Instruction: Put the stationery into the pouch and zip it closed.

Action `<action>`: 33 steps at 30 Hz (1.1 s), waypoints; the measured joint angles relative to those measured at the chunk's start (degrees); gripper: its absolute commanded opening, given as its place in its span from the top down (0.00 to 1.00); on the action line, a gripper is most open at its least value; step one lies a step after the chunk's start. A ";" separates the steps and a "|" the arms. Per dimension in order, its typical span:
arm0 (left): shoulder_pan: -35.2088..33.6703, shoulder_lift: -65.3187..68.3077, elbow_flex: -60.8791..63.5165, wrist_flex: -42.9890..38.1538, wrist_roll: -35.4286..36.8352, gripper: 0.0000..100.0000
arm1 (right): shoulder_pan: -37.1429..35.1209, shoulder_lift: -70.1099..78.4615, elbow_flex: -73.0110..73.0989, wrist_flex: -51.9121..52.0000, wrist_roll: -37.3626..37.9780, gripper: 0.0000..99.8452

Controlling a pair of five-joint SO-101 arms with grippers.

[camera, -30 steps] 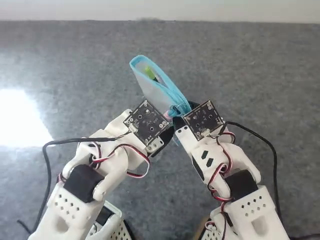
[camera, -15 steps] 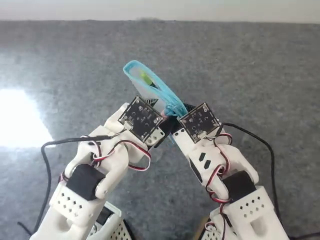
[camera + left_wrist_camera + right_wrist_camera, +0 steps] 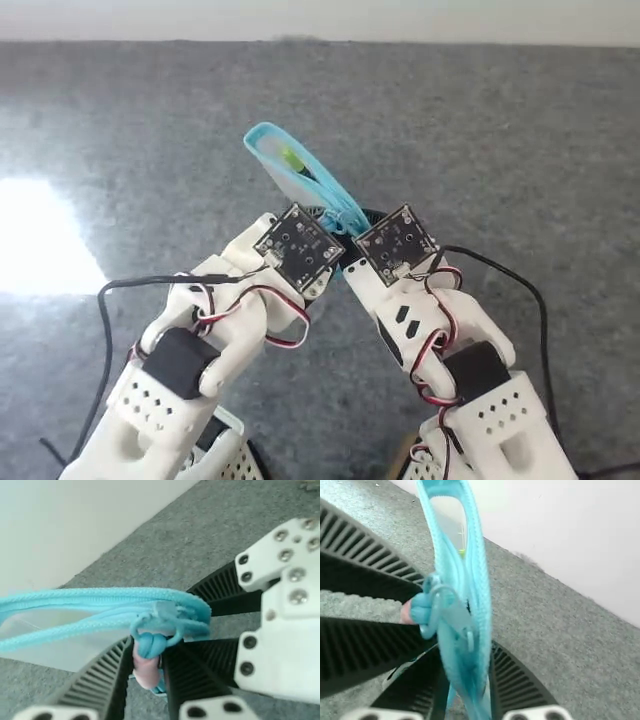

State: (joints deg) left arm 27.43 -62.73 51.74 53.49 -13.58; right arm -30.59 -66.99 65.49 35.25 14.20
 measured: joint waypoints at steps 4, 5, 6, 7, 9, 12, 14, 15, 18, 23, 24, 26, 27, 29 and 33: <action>0.00 0.00 -7.03 6.07 -0.18 0.99 | 0.00 0.00 0.00 0.00 0.00 0.99; 0.00 0.00 -9.41 8.09 -0.18 0.99 | 0.00 0.00 0.00 0.00 -0.09 0.99; 0.00 0.00 -11.87 10.20 -0.18 0.99 | -0.09 0.00 0.00 0.00 -0.09 0.99; 0.00 0.09 -14.15 12.40 -0.18 0.99 | -0.09 0.00 0.00 0.00 0.00 0.99; -0.09 0.18 -17.32 15.82 -1.14 0.99 | -0.18 0.00 0.00 0.00 0.00 0.99; -2.02 0.26 -19.78 17.49 -2.02 0.99 | -0.18 0.00 0.00 0.00 0.00 0.99; -4.13 0.26 -20.13 17.58 -2.11 0.99 | -0.18 0.00 0.00 0.00 0.00 0.99; -5.10 0.26 -20.13 17.58 -2.29 0.99 | -0.18 0.00 0.00 0.00 0.00 0.99; -7.56 0.26 -20.13 17.58 -3.34 0.99 | -0.26 0.00 0.00 0.00 0.00 0.99; -12.04 0.26 -21.63 17.58 -4.75 0.99 | -0.35 0.00 0.88 -0.88 0.00 0.99; -12.84 0.26 -21.80 17.58 -4.84 0.99 | -0.35 0.00 0.88 -0.88 0.00 0.99; -14.33 0.26 -21.89 17.58 -5.80 0.99 | -0.35 0.00 0.97 -0.97 0.00 0.99; -15.12 0.26 -21.89 17.58 -6.24 0.99 | -0.35 0.00 0.97 -0.97 0.00 0.99; -17.14 0.97 -21.89 16.09 -6.77 0.99 | -0.35 0.00 0.97 -0.97 0.00 0.99; -21.01 1.14 -21.10 12.75 -6.86 0.99 | -0.35 0.00 0.97 -0.97 0.00 0.99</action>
State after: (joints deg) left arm 6.42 -61.58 30.64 66.24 -20.44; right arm -30.95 -66.99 66.46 34.29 14.20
